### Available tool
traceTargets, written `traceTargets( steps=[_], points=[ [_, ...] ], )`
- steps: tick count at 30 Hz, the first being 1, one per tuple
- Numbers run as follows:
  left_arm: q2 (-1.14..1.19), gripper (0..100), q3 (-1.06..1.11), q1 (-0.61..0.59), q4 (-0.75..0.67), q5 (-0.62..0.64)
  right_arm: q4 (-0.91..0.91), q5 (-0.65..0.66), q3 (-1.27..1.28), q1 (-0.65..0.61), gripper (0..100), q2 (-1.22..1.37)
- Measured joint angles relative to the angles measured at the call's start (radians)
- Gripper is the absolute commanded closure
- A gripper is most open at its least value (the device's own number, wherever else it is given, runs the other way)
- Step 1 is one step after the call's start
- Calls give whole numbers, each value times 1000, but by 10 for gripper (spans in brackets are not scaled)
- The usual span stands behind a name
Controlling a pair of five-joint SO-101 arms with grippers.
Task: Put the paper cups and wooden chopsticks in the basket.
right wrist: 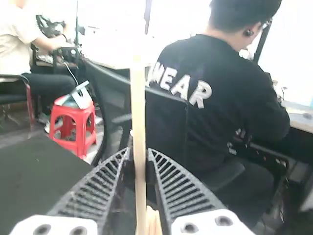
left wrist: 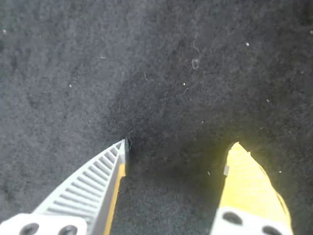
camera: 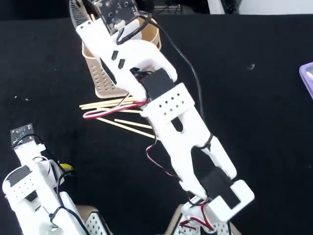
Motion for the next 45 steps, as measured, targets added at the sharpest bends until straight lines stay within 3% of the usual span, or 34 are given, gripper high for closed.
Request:
traceTargets(
  steps=[5,9,17,24,30,34,39,45],
  points=[
    [0,679,0,0,0,0,2,0,15,48,963,58],
    [0,679,0,0,0,0,87,0,15,57,821,71],
    [0,679,0,0,0,0,348,-106,-132,57,819,69],
    [0,679,0,0,0,0,825,-110,-290,57,819,-46],
    [0,679,0,0,0,0,1300,-21,-175,57,814,-83],
    [0,679,0,0,0,0,1226,141,129,95,771,-83],
    [0,679,0,0,0,0,887,279,568,152,629,-81],
    [0,679,0,0,0,0,542,473,908,155,674,-74]
  ],
)
